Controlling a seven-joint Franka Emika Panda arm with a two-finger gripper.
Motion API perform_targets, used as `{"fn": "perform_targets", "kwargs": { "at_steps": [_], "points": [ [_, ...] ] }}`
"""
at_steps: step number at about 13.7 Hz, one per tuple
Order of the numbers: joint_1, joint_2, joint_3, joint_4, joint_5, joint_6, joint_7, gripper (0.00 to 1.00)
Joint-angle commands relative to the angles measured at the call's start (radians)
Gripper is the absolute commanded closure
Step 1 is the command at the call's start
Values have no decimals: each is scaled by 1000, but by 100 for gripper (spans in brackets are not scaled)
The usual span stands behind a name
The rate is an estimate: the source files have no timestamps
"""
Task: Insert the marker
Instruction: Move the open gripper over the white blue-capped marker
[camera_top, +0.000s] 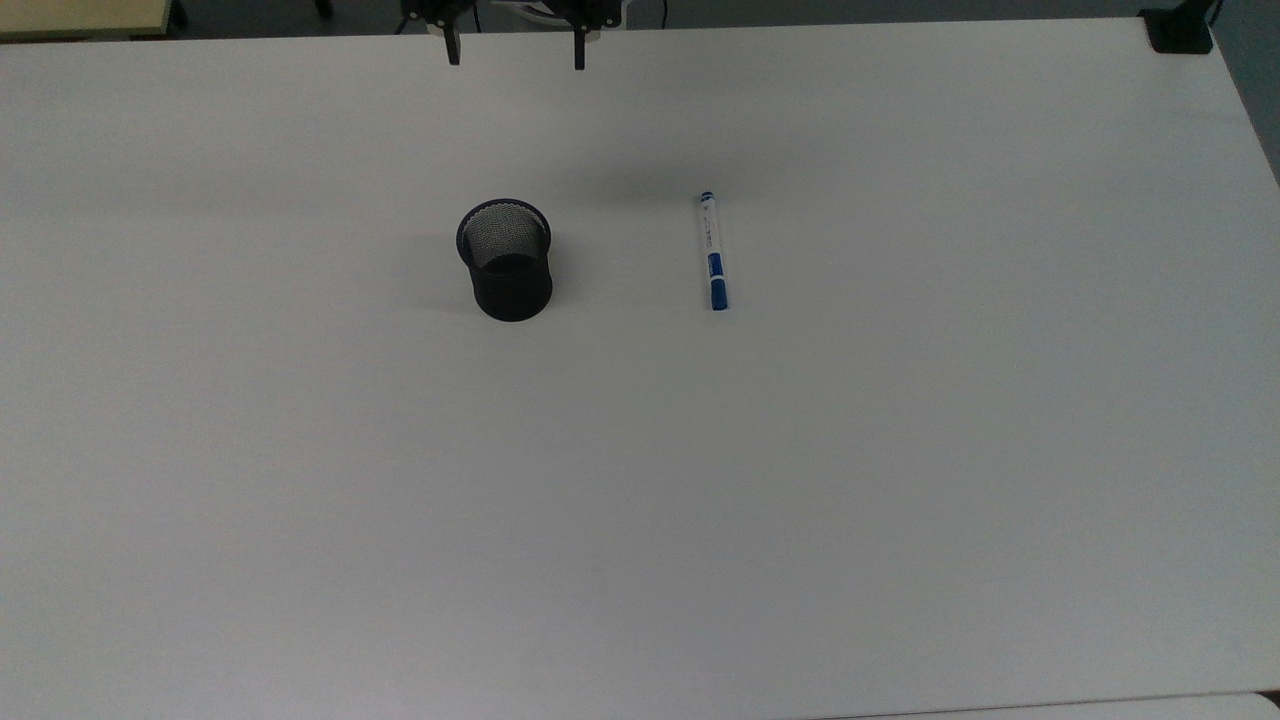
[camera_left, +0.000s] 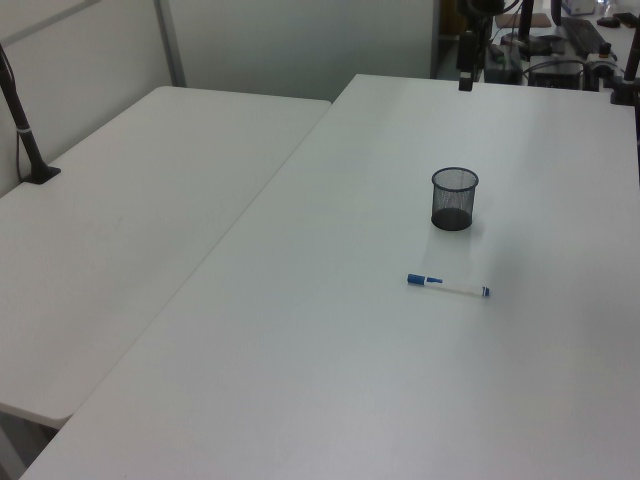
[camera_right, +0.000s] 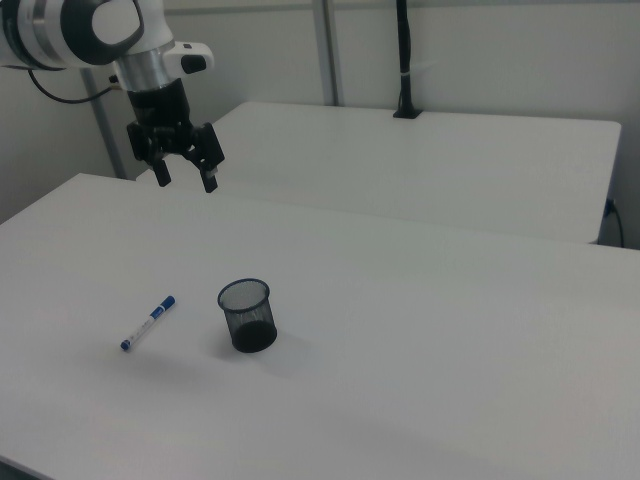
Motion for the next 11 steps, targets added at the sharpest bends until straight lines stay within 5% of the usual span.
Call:
{"fn": "perform_targets", "kwargs": {
  "at_steps": [1, 8, 11],
  "points": [
    [-22, 17, 25, 14, 7, -37, 55, 0],
    [-37, 18, 20, 3, 7, -33, 41, 0],
    [-16, 15, 26, -107, 7, 48, 41, 0]
  ]
}}
